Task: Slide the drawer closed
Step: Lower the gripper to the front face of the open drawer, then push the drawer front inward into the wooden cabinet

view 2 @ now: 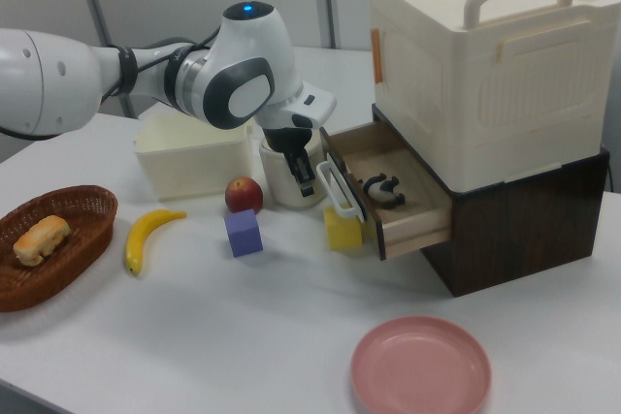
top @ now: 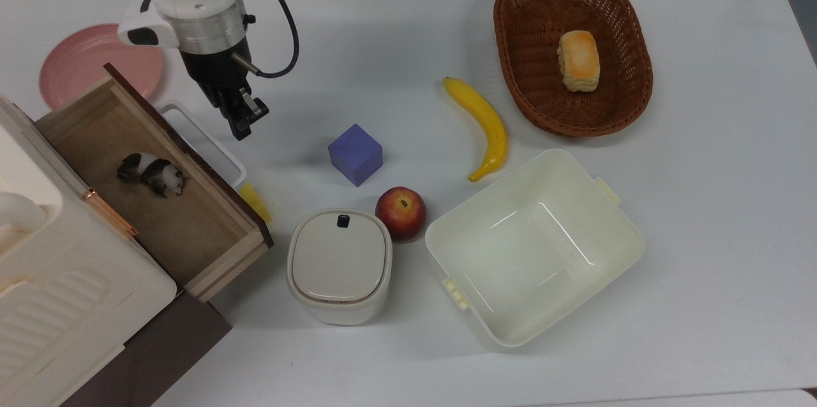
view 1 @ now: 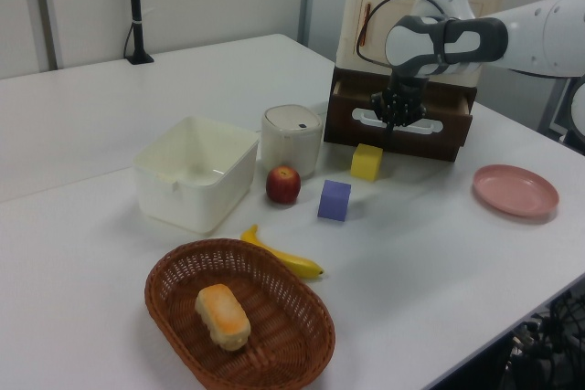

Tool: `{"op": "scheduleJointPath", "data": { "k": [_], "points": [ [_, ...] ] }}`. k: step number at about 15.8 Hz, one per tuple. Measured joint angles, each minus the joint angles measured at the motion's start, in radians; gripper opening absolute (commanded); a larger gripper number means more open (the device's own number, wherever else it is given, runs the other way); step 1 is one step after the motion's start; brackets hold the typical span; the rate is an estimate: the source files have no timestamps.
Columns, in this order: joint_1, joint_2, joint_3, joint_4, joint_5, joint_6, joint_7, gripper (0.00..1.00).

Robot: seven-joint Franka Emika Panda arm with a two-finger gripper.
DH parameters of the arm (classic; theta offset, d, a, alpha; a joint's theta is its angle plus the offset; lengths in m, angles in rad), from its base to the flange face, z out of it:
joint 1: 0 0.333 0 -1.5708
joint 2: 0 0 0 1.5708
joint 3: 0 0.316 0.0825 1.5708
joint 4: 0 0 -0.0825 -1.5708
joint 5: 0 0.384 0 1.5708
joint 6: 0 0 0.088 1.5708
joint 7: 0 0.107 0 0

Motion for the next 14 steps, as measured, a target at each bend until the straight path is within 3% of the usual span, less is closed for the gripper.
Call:
{"op": "scheduleJointPath", "data": {
  "k": [14],
  "points": [
    [-0.030,0.025,-0.003,0.016,0.000,0.054,0.002,0.00]
  ]
}}
